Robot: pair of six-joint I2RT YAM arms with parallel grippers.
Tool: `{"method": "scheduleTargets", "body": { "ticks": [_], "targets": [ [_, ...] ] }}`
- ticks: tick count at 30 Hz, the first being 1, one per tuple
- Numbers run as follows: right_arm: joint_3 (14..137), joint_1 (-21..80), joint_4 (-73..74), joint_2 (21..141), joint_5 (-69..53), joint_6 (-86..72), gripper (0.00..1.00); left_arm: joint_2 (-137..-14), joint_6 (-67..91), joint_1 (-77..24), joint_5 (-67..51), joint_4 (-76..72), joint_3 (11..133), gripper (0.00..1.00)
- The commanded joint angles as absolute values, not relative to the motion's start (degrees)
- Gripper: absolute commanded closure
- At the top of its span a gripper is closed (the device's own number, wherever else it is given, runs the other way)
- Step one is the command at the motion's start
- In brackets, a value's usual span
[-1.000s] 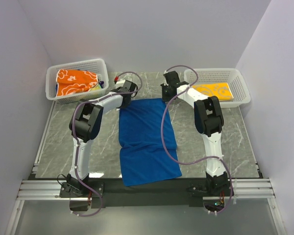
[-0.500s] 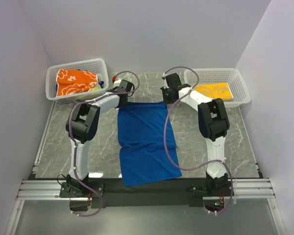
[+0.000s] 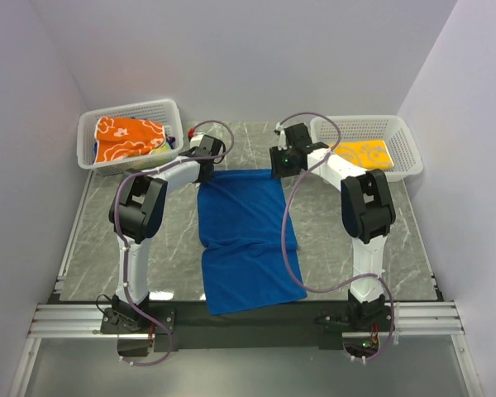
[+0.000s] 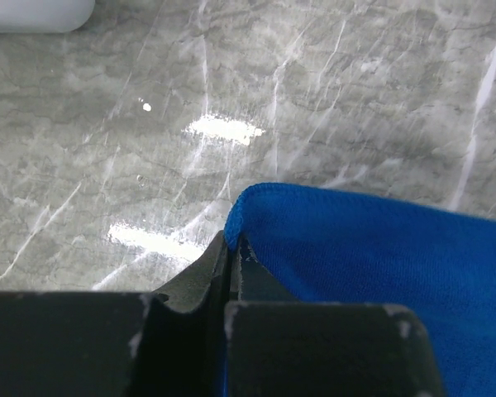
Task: Fold and stack the towels
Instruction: Flatten out the crumpled towel
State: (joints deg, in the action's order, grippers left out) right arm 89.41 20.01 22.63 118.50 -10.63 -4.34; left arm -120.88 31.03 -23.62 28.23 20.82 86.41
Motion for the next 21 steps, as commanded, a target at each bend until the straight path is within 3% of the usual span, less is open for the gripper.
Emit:
{"method": "scheduleTargets", "body": {
  "ticks": [1, 6, 12, 21],
  "targets": [
    [93.6, 17.7, 19.7, 120.3, -14.8, -6.7, 0.51, -118.2, 30.3, -23.4, 27.9, 19.5, 86.0, 0.98],
    [97.6, 14.1, 19.3, 124.8, -22.0, -12.3, 0.42, -118.3, 30.3, -23.3, 27.8, 19.3, 86.0, 0.98],
    [100.8, 13.4, 19.4, 129.4, -24.3, -17.0, 0.42, -118.7, 30.3, -23.4, 27.7, 19.4, 86.0, 0.99],
    [105.6, 13.1, 20.9, 135.1, -26.8, -22.0, 0.53, -118.7, 30.3, -23.4, 27.9, 19.5, 85.8, 0.99]
  ]
}}
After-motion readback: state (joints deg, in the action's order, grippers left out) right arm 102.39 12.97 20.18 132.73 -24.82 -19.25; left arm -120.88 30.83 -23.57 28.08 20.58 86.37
